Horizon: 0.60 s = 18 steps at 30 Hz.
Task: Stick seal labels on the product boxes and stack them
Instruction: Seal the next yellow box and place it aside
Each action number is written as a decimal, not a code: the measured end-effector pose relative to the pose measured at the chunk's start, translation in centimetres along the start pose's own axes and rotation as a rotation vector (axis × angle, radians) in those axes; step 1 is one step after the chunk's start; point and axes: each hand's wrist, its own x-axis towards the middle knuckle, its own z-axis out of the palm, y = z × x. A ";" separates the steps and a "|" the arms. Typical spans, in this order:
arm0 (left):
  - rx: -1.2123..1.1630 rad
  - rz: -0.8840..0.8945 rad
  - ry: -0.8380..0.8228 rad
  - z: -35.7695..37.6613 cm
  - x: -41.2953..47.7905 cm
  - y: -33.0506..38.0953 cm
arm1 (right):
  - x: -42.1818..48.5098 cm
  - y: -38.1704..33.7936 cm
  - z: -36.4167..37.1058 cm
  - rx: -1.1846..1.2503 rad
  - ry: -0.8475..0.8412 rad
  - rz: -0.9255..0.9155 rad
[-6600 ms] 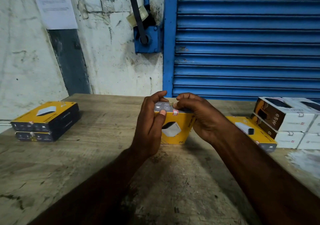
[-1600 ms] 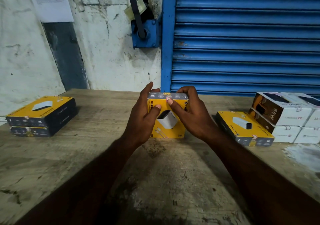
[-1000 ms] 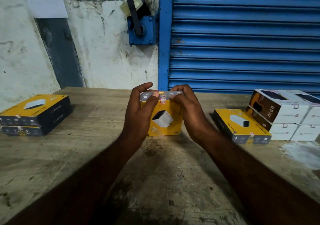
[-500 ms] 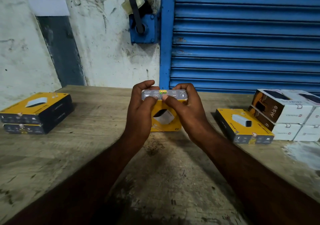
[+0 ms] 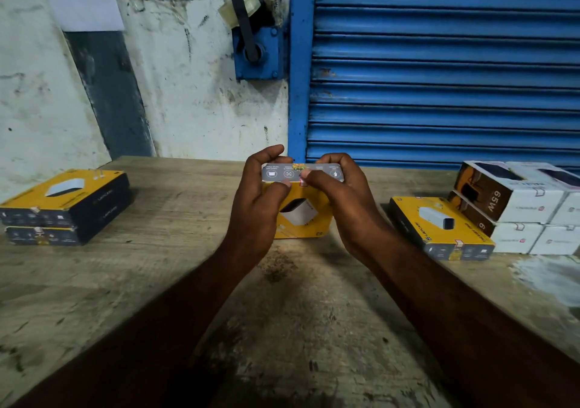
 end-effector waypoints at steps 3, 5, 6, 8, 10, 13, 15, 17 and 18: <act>0.038 0.009 -0.086 -0.4 0.4 0.1 | 0.5 -0.2 -0.3 0.031 0.038 0.048; 0.131 0.031 -0.143 -0.9 0.6 -0.3 | 0.8 -0.1 -0.6 0.035 0.064 0.051; 0.181 0.038 -0.165 -1.1 0.7 -0.6 | 0.9 -0.1 -0.7 0.059 0.073 0.055; 0.262 0.046 -0.184 -1.5 0.9 -1.2 | 1.2 0.0 -1.0 0.145 0.078 0.079; 0.302 0.040 -0.167 -1.9 1.1 -1.7 | 1.4 0.1 -1.0 0.225 0.050 0.100; 0.335 -0.039 -0.142 -2.5 1.5 -2.2 | 1.7 0.9 -1.4 0.180 0.016 0.102; 0.405 -0.115 -0.182 -2.8 1.6 -2.8 | 1.9 1.2 -1.7 0.154 0.010 0.130; 0.501 -0.171 -0.236 -2.9 1.6 -3.5 | 2.0 1.8 -2.0 0.224 -0.024 0.166; 0.529 -0.192 -0.246 -3.0 1.5 -3.8 | 2.1 2.2 -2.1 0.246 -0.036 0.185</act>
